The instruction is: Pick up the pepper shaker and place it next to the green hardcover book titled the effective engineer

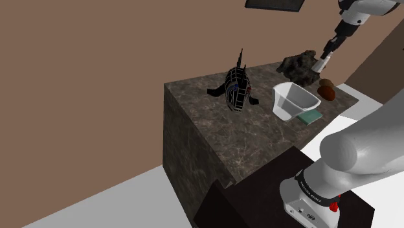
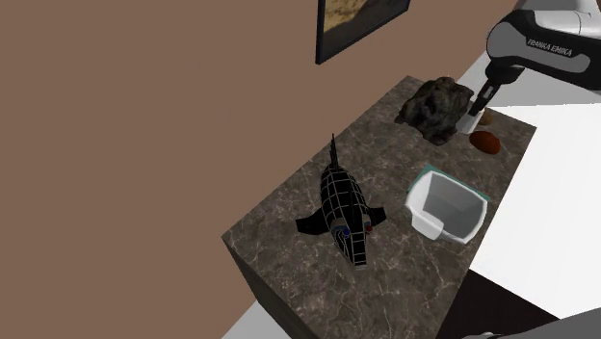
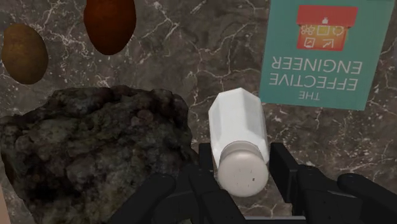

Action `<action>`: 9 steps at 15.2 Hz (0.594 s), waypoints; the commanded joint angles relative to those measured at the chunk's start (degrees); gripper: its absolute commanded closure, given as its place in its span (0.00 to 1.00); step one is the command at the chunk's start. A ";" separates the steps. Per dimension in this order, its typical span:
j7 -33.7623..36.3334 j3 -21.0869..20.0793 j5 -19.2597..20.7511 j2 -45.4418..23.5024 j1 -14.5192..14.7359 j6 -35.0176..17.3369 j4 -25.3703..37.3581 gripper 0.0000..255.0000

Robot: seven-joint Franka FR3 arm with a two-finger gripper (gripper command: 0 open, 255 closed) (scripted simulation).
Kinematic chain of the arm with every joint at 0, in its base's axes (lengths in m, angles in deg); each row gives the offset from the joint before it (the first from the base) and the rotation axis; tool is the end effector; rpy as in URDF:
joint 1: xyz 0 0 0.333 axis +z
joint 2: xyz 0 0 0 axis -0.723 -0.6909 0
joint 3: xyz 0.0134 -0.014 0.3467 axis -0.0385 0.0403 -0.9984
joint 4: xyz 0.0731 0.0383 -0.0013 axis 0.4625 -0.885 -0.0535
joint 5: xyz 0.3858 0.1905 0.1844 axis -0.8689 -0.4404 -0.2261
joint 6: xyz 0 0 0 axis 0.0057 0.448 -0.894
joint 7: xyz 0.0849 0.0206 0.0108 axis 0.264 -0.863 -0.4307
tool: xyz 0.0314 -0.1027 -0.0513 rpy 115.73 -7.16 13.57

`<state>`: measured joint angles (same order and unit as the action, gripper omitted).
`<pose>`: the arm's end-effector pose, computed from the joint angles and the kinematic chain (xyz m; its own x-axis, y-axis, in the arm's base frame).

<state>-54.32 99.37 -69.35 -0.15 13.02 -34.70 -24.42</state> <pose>0.3520 -0.5697 0.5406 0.9965 -0.0719 0.0438 -0.0765 -0.9903 0.1157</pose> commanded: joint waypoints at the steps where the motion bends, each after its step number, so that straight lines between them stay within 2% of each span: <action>1: -3.54 1.34 -1.66 -2.50 -1.77 0.13 2.44 1.00; 9: -3.67 1.22 -1.99 -3.11 -1.81 -5.88 -3.02 1.00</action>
<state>-58.01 100.60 -71.36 -3.31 11.18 -39.84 -26.70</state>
